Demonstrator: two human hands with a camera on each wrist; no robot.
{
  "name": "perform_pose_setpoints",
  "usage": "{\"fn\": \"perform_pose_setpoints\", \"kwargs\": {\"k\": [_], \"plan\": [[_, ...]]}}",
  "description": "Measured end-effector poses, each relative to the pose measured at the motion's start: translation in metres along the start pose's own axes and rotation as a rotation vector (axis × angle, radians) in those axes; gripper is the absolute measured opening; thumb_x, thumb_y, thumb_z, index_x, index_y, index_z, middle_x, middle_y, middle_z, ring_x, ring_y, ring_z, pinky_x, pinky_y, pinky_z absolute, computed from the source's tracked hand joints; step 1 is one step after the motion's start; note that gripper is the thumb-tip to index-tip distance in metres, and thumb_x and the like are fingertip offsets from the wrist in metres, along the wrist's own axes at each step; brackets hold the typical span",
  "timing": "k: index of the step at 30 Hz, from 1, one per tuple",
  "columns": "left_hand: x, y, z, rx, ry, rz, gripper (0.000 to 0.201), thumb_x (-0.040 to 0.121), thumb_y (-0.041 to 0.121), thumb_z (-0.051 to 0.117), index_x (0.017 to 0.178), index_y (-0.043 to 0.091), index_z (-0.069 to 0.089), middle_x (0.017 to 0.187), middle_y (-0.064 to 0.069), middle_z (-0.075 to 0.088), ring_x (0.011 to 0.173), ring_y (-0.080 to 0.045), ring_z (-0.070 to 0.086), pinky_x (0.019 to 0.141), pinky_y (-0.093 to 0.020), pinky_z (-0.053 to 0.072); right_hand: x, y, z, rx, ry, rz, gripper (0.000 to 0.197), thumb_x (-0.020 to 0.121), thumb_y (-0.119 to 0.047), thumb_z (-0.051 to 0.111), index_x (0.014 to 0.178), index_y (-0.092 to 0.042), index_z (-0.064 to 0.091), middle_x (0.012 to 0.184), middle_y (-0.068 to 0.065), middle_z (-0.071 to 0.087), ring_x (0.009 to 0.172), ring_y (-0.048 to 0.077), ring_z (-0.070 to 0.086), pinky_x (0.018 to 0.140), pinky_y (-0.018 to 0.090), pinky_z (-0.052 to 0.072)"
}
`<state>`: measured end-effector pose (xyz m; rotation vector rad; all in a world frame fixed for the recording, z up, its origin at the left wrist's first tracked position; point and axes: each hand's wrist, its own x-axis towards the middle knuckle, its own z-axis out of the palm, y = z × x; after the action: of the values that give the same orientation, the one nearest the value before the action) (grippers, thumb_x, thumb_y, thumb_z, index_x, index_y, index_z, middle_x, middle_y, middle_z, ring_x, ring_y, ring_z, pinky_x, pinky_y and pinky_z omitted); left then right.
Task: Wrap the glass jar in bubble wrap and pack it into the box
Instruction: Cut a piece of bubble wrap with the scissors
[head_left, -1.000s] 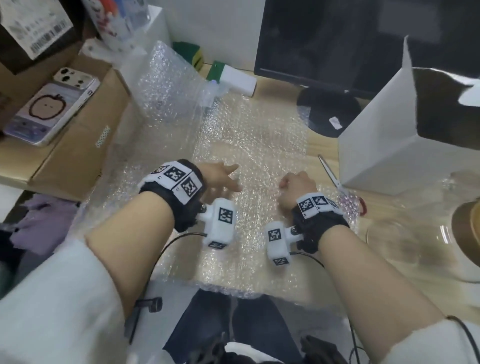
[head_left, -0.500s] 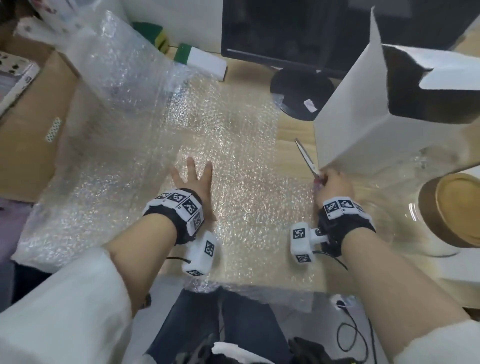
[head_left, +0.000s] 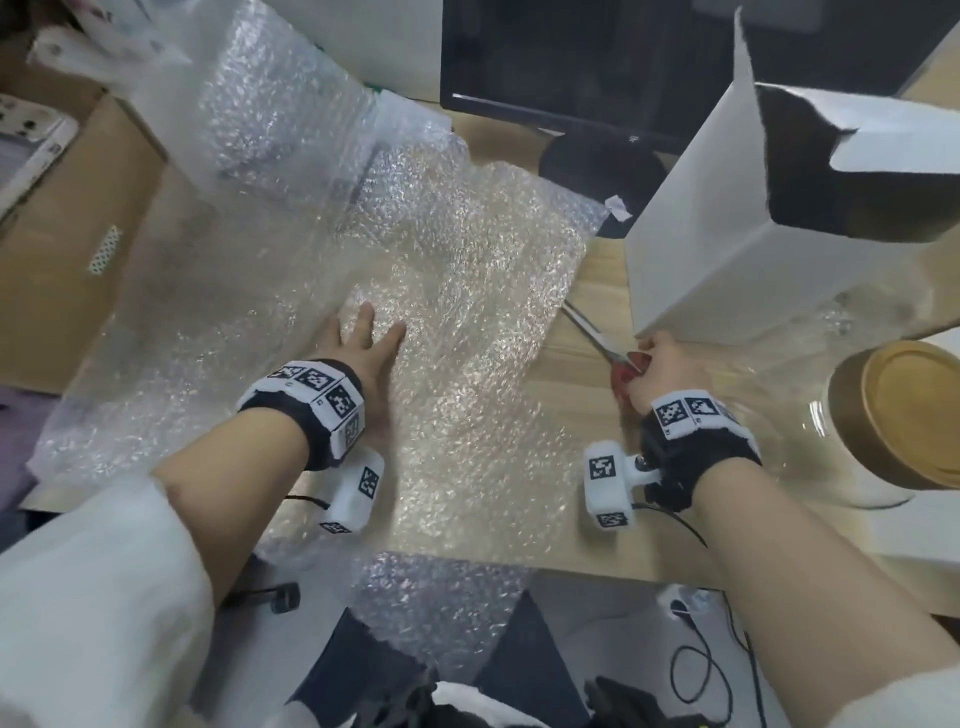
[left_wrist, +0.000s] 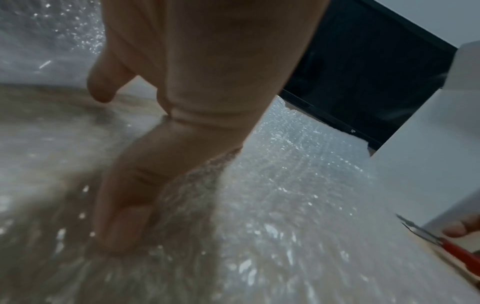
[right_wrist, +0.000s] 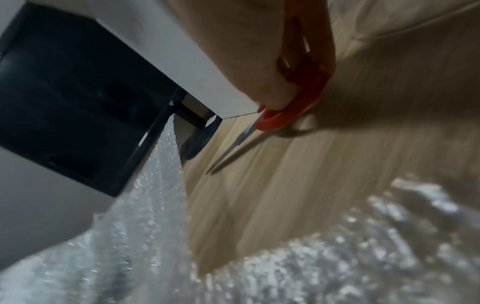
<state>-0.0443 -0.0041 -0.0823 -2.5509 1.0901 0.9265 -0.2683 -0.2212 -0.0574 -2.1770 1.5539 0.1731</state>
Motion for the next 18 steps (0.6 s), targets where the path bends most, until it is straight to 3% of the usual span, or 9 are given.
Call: {"fn": "perform_pose_setpoints", "kwargs": {"k": [2,5,7,8,10,13,16,18], "plan": [[0.003,-0.001,0.000,0.066,0.029,-0.011,0.126,0.054,0.028,0.077,0.140,0.043,-0.013,0.154,0.003,-0.024,0.144,-0.036,-0.010,0.113,-0.056,0.020,-0.002,-0.002,-0.003,0.152,-0.052,0.045,0.045,0.084,-0.022,0.064,0.125,-0.015,0.047,0.107,0.007,0.066,0.071,0.022,0.054,0.051,0.023,0.037],[0.005,-0.001,-0.011,0.101,0.017,-0.046,0.116,0.065,0.016,0.072,0.141,0.042,-0.011,0.155,0.003,-0.024,0.144,-0.031,-0.011,0.115,-0.055,0.017,-0.006,-0.002,-0.002,0.327,-0.074,0.091,0.044,0.087,-0.018,0.062,0.128,-0.012,0.046,0.110,0.006,0.063,0.065,0.013,0.050,0.046,0.017,0.037],[0.006,-0.008,-0.017,0.101,0.015,-0.043,0.115,0.066,0.010,0.071,0.143,0.041,-0.009,0.155,0.004,-0.024,0.145,-0.029,-0.011,0.115,-0.054,0.016,-0.009,-0.002,0.003,0.475,-0.094,0.131,0.026,0.088,-0.014,0.059,0.113,-0.013,0.054,0.099,0.007,0.064,0.056,0.010,0.053,0.042,0.015,0.042],[0.005,-0.012,-0.019,0.106,0.017,-0.031,0.113,0.068,0.009,0.069,0.143,0.040,-0.009,0.155,0.004,-0.024,0.145,-0.028,-0.010,0.116,-0.052,0.015,-0.011,-0.001,0.005,0.574,-0.128,0.159,0.015,0.088,-0.009,0.059,0.103,-0.012,0.056,0.096,0.009,0.067,0.056,0.013,0.057,0.045,0.020,0.048],[0.000,-0.014,-0.022,0.090,0.012,-0.007,0.109,0.071,0.004,0.064,0.145,0.036,-0.009,0.156,0.002,-0.023,0.145,-0.028,-0.011,0.117,-0.051,0.013,-0.014,0.003,0.008,0.748,-0.258,0.201,0.012,0.087,-0.004,0.061,0.098,-0.008,0.058,0.083,0.010,0.069,0.054,0.018,0.061,0.046,0.029,0.052],[-0.001,-0.010,-0.022,0.052,0.014,-0.012,0.098,0.076,0.003,0.055,0.145,0.034,-0.007,0.156,0.002,-0.021,0.145,-0.027,-0.012,0.116,-0.052,0.011,-0.024,0.007,0.012,0.762,-0.517,0.145,0.009,0.085,-0.008,0.064,0.091,-0.011,0.058,0.068,0.007,0.059,0.049,0.017,0.053,0.041,0.024,0.042],[0.013,-0.013,-0.017,-0.070,0.006,-0.066,0.081,0.085,0.018,0.045,0.145,0.037,-0.007,0.156,0.002,-0.021,0.145,-0.026,-0.013,0.115,-0.057,0.009,-0.034,0.002,0.014,0.730,-0.711,0.078,0.013,0.089,-0.018,0.060,0.079,-0.015,0.050,0.062,0.004,0.047,0.045,0.011,0.046,0.037,0.018,0.037],[0.016,-0.016,-0.015,-0.100,0.022,-0.080,0.077,0.086,0.023,0.043,0.145,0.038,-0.006,0.156,0.002,-0.021,0.145,-0.026,-0.009,0.114,-0.059,0.010,-0.036,-0.005,0.015,0.791,-0.838,0.095,0.021,0.084,-0.024,0.060,0.074,-0.017,0.043,0.063,0.004,0.042,0.050,0.014,0.044,0.037,0.017,0.038]]}}
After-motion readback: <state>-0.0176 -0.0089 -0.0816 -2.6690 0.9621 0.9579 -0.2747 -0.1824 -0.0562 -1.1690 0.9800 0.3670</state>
